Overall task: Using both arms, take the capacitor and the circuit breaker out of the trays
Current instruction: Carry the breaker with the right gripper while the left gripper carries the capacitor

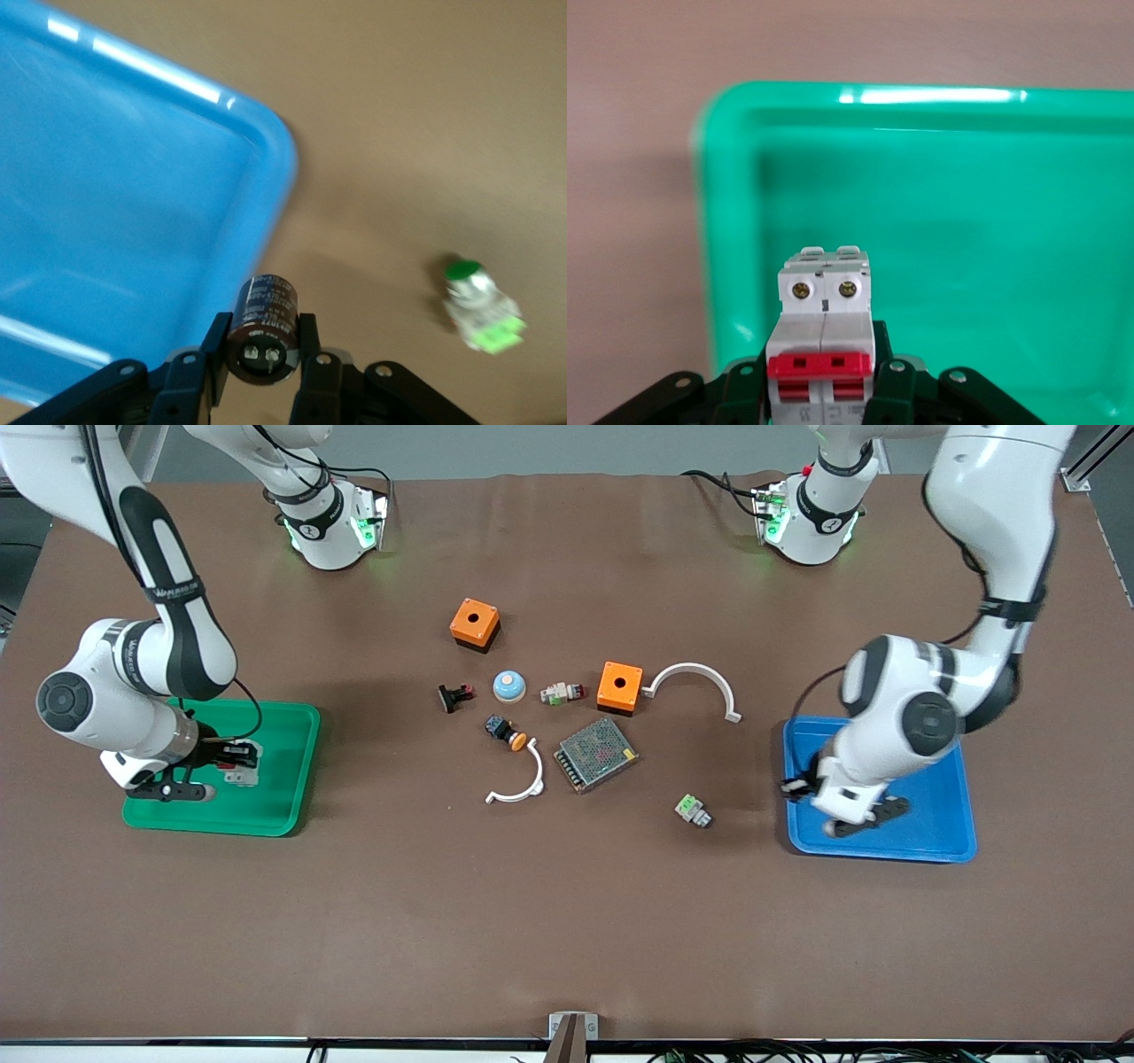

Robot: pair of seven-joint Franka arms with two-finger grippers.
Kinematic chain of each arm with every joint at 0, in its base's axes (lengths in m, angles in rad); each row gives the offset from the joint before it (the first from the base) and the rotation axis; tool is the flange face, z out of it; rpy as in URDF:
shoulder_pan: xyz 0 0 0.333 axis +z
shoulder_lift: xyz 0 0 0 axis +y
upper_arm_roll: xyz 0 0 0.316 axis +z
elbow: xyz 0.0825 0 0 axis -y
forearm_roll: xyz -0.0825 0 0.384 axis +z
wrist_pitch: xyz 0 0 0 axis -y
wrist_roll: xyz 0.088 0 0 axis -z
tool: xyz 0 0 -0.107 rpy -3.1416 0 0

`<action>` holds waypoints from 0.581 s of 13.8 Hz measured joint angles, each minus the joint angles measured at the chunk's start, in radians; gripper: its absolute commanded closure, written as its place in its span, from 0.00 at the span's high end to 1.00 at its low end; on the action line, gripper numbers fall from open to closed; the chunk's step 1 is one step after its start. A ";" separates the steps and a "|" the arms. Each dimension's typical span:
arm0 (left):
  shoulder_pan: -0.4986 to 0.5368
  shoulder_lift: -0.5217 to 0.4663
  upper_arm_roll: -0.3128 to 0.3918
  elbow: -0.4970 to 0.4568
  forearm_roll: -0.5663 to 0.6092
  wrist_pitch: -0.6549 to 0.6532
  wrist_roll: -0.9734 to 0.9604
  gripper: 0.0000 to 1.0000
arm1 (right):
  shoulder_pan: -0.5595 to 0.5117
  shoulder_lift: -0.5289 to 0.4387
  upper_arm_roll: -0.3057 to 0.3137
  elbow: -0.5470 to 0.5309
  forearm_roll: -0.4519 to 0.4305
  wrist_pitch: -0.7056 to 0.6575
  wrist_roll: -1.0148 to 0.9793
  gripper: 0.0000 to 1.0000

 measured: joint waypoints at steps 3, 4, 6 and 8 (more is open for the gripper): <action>-0.114 0.028 -0.002 -0.009 0.000 0.012 -0.189 0.00 | 0.134 -0.011 0.011 0.024 0.083 -0.032 0.085 0.00; -0.144 0.041 -0.002 -0.011 0.000 0.018 -0.244 0.00 | 0.185 -0.008 0.013 0.024 0.093 -0.020 0.130 0.00; -0.197 0.062 -0.003 -0.018 0.000 0.044 -0.361 0.00 | 0.298 0.001 0.015 0.023 0.095 0.029 0.254 0.00; -0.243 0.071 -0.003 -0.055 0.000 0.113 -0.447 0.00 | 0.395 0.018 0.016 0.022 0.095 0.079 0.362 0.00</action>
